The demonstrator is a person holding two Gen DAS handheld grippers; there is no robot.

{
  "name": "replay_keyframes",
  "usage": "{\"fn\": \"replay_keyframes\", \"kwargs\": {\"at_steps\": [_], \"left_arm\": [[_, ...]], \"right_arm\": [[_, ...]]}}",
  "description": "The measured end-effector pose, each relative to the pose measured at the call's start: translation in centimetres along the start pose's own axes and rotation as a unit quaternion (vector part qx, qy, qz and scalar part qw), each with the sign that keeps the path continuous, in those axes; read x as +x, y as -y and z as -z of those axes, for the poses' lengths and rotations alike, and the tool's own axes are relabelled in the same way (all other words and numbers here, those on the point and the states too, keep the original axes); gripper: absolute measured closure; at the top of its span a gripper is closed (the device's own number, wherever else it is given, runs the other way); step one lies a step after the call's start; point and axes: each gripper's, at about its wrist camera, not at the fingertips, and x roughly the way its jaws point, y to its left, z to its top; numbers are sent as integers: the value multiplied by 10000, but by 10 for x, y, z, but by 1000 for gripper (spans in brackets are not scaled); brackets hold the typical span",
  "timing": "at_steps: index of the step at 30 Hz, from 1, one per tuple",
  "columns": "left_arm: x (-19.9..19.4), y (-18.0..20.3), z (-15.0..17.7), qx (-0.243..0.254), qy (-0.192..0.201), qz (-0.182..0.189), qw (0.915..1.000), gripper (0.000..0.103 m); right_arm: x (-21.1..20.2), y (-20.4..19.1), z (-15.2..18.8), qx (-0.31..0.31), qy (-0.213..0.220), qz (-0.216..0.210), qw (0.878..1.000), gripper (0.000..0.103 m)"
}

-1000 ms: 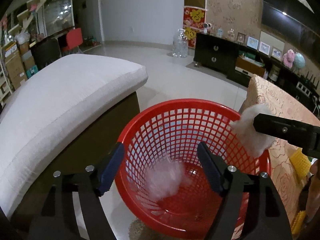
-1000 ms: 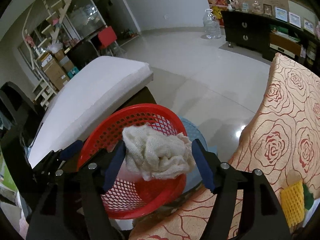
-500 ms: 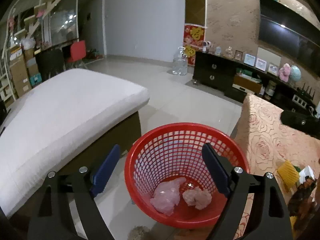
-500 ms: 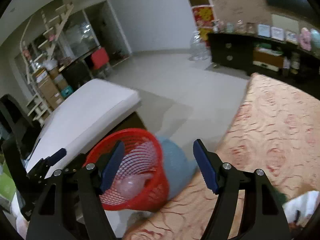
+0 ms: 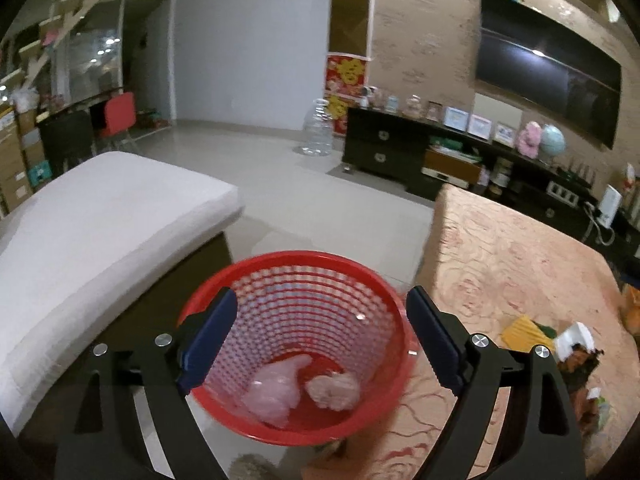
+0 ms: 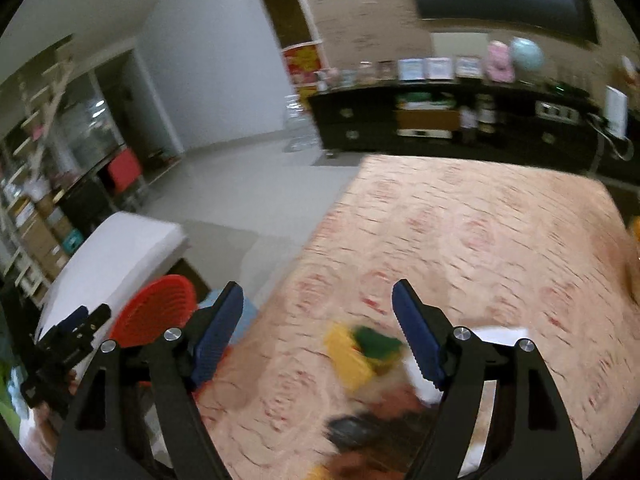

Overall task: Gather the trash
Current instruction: 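Return the left tool to the table and grasp the brown cloth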

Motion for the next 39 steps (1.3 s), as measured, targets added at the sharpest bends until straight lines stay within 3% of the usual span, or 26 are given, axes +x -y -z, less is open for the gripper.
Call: {"fn": "replay_keyframes", "kwargs": {"at_steps": [7,9,13,20,24,26,28,32,37,39], "left_arm": [[-5,55,14,533,-98,565,9969,20],[-10,78,22,680,-196,957,9929,20],[-18,118,36,1135,-232,1394,9834,20],[-21,197,82,1902,-647,2343,9512,20],[-16,222,103,2091,-981,2722,9341,20],[-11,237,115,2246,-1169,2840,9248,20],[-5,245,124,2333,-1241,2860,9211,20],[6,254,131,2383,-1296,2800,9209,22],[9,252,131,2332,-1356,2862,9194,50],[8,248,128,2341,-1340,2876,9190,53]], "right_arm": [[-26,42,29,225,-63,431,9988,28],[-30,53,34,244,-71,574,9980,28],[-47,78,41,383,-9,844,9957,28],[-62,115,46,792,9,1011,9917,28],[-69,129,49,965,34,988,9904,28],[-73,130,49,997,52,979,9902,28],[-74,132,51,1029,31,956,9901,28],[-76,134,52,1064,-14,898,9903,28],[-77,136,53,1082,-30,882,9902,28],[-76,136,54,1070,-62,875,9904,28]]}}
